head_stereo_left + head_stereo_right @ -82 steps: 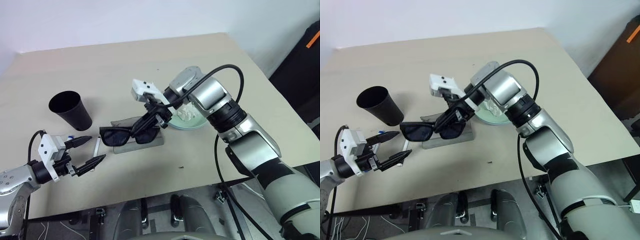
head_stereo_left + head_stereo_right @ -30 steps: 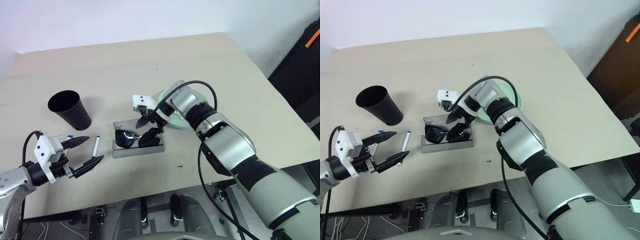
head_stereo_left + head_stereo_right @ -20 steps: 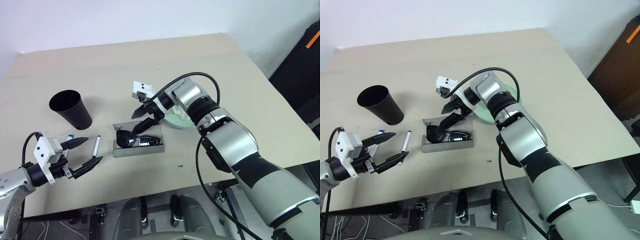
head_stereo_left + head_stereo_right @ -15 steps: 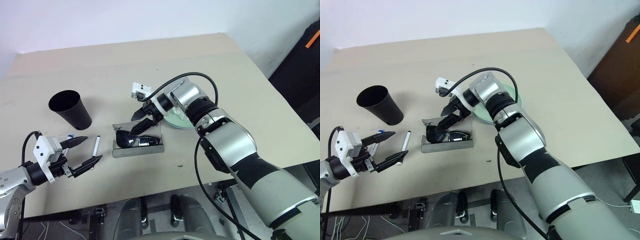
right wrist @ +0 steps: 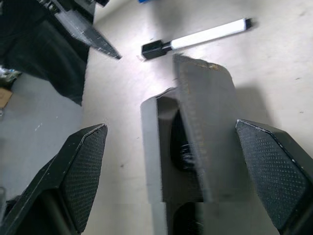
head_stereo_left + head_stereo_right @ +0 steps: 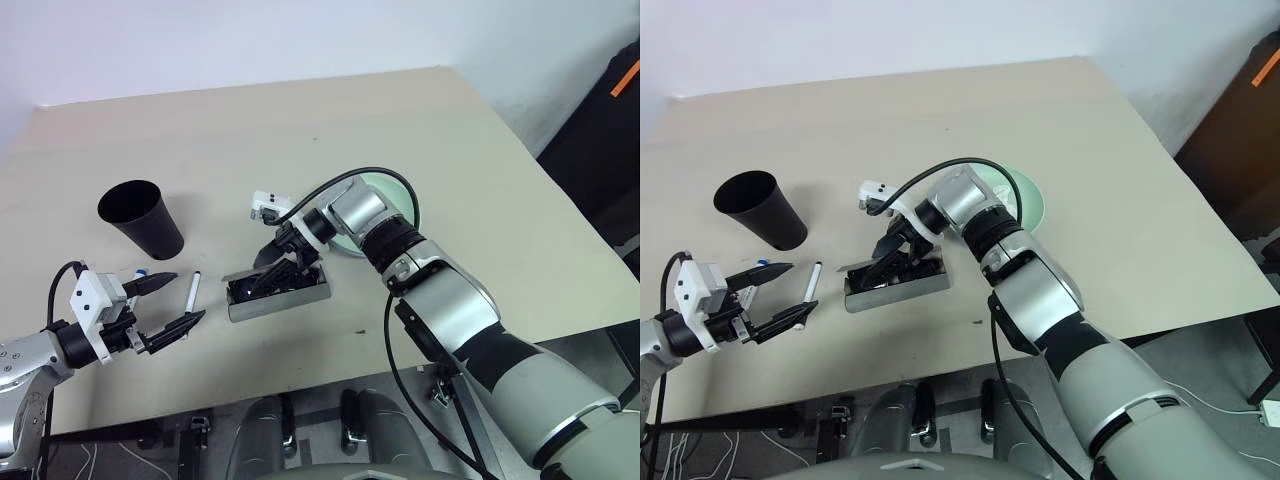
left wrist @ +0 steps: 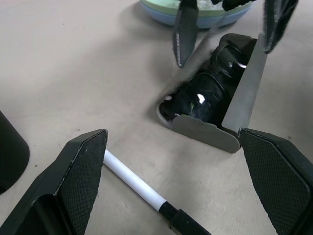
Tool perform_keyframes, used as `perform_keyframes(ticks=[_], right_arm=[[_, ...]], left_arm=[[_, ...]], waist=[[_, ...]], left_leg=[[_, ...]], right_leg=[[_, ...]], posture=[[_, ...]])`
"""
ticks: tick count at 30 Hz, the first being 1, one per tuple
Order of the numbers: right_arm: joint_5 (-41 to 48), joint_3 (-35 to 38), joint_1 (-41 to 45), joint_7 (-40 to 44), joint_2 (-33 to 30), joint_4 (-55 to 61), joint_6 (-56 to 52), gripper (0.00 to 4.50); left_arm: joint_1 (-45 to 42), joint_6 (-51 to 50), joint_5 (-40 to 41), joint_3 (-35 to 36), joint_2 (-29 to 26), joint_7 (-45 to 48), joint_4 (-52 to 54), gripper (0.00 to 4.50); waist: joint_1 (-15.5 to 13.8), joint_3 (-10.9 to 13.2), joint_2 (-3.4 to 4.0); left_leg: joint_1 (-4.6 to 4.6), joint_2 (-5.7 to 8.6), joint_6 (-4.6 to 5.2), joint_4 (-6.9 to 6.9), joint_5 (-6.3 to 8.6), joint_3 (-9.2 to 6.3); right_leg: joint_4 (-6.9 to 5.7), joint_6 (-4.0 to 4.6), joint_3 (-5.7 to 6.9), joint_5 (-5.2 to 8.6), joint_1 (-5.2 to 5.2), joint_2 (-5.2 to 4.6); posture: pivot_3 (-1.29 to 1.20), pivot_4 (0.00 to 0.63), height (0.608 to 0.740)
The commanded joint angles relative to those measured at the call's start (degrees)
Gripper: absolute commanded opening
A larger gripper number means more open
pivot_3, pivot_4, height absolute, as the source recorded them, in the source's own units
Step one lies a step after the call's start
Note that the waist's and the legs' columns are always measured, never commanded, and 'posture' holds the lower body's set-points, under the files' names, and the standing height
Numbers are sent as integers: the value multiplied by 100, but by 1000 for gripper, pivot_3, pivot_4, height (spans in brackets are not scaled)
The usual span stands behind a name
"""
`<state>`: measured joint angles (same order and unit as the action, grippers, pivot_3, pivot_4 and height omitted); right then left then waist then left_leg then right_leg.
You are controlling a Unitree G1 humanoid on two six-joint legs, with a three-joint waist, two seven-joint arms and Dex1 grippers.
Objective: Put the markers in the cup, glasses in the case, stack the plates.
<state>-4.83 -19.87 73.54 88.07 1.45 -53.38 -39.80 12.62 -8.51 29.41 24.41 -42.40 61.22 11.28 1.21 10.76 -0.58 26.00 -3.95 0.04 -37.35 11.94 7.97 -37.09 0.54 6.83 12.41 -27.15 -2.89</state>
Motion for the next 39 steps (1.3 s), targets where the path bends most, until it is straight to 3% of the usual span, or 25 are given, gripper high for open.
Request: perform_keyframes(ticks=[1, 18, 24, 33, 39], right_arm=[[211, -140, -127, 129, -60, 777, -370, 4427], [714, -727, -1098, -211, -574, 2282, -1115, 4427], [1462, -35, -1575, -321, -740, 3045, -818, 4427], [1981, -80, -1859, -314, -1130, 3185, -1007, 4427], [1646, -553, -2114, -631, -1121, 2888, -504, 4427]], left_arm=[[-37, 86, 16, 93, -86, 40, -14, 4500], [-237, 133, -11, -6, -120, 117, -211, 4500], [-181, 94, 41, 67, -131, 128, -186, 4500], [-67, 90, 66, 141, -148, 133, -143, 4500], [-86, 65, 94, 151, -186, 140, -131, 4500]], waist=[[0, 0, 0], [-8, -3, -5], [-13, -4, -7], [-12, -5, -8], [-2, -5, -9]], left_leg=[[0, 0, 0, 0, 0, 0], [-3, 1, 0, -1, 0, -1], [-12, 1, 0, 1, 0, -1], [-19, 0, -1, 6, 1, -1], [-26, 1, -1, 5, 1, 0]], right_leg=[[0, 0, 0, 0, 0, 0], [0, 0, 1, 0, 3, -1], [1, 0, 1, 1, 10, -1], [1, 12, 0, 8, 10, 0], [2, 9, -1, 7, 16, 0]], posture=[[0, 150, 740], [0, 150, 740], [0, 150, 740], [0, 150, 740], [0, 150, 740]])
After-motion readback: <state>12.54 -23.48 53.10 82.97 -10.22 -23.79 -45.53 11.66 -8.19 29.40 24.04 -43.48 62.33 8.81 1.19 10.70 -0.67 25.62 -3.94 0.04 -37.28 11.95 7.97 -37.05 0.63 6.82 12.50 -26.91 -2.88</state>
